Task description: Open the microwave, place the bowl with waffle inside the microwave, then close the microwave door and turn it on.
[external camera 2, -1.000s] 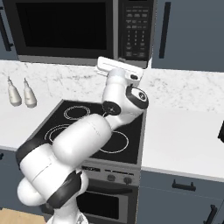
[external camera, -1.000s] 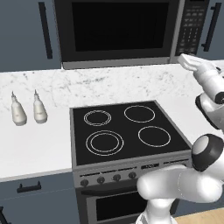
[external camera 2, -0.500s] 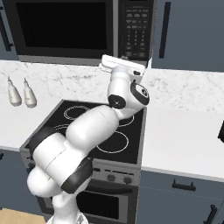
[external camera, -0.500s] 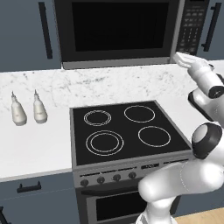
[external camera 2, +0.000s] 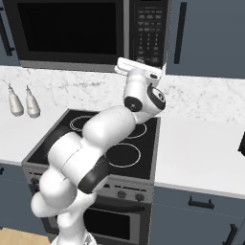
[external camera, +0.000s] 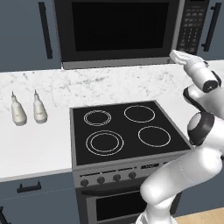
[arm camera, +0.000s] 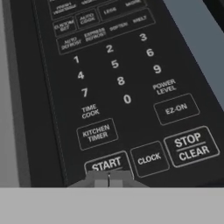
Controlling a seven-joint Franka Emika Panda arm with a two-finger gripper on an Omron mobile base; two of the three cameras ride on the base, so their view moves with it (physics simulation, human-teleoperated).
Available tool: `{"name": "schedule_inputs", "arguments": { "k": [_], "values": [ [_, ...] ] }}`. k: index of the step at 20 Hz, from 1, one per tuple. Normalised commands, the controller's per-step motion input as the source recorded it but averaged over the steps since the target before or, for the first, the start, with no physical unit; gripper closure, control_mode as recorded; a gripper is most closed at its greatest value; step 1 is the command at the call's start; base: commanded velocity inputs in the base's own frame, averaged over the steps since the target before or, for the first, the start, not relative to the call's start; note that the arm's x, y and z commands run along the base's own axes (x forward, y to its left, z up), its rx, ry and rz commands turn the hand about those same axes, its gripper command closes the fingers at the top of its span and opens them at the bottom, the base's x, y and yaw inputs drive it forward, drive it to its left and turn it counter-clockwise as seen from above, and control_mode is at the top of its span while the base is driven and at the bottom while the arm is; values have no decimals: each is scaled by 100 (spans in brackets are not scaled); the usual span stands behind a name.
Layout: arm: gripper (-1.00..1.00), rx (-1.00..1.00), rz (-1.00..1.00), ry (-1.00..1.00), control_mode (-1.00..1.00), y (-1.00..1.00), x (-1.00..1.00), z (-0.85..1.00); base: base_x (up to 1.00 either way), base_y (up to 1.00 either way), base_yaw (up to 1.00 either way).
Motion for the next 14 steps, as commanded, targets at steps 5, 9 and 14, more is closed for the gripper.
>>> {"name": "schedule_inputs", "arguments": {
  "k": [5, 9, 14],
  "values": [
    [100, 0, 3, 0, -100, -17, 68, 0, 0, 0, 0],
    [100, -1, 3, 3, -100, -3, 84, 6, 0, 0, 0],
    [100, -3, 5, 18, -100, 0, 100, 24, 0, 0, 0]
  ]
}}
